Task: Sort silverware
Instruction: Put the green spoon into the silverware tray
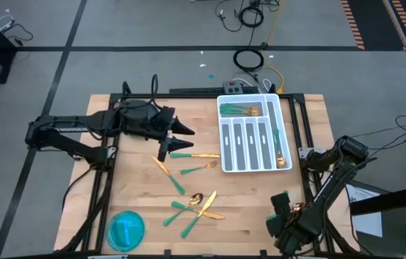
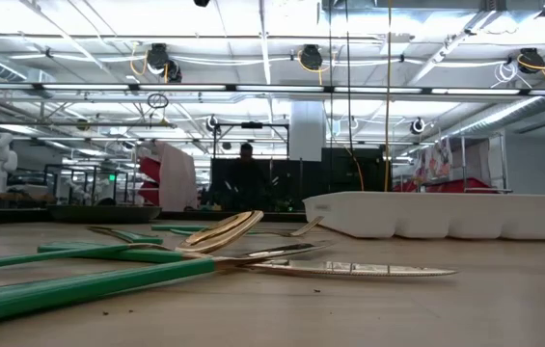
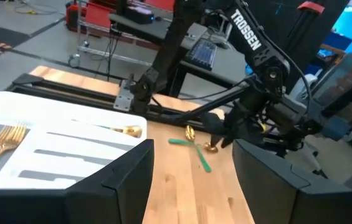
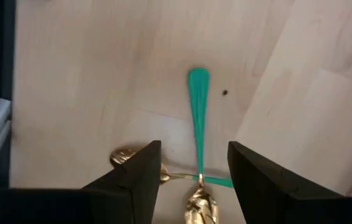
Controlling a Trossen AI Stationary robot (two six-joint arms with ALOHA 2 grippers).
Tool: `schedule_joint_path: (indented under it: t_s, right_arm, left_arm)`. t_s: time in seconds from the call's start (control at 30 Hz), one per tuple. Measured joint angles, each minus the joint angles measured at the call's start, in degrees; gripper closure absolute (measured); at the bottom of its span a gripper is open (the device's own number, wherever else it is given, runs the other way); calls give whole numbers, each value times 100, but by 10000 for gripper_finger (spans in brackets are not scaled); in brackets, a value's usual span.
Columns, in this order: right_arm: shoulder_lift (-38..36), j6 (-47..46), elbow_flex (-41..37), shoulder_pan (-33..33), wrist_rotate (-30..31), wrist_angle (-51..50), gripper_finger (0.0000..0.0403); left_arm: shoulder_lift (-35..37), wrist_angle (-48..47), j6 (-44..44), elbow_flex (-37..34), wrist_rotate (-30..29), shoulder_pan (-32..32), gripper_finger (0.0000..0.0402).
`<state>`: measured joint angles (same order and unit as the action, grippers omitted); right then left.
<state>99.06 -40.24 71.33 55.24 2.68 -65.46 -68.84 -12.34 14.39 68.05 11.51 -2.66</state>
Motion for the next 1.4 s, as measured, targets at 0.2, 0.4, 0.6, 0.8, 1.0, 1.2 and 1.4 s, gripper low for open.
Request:
schedule_joint_path:
  t_s: [0.2, 0.4, 0.6, 0.8, 1.0, 1.2, 1.4]
  right_arm:
    - [-2, -320, -610, -11, -308, 280, 227]
    - [-2, -369, -1330, -7, -575, 1111, 227]
    - [-35, -261, -1743, -7, -673, 1334, 230]
    - [-38, -59, -1891, -21, -971, 1592, 318]
    - [-28, -339, -1904, -21, -1056, 1774, 392]
    - [-58, -900, -1747, -107, -1085, 1614, 400]
    - [-239, -1682, -1440, -357, -1004, 1621, 402]
  left_arm:
    - [-2, -81, -44, 0, 0, 2, 176]
    - [-2, -77, -39, 0, 0, 2, 176]
    - [-2, -73, -33, 0, 0, 2, 176]
    - [-2, -83, -123, 0, -129, 2, 176]
    - [-2, -95, -181, 0, -356, 0, 176]
    - [-2, -127, -279, 0, -452, 0, 176]
    - [-2, -129, -284, 0, -452, 0, 176]
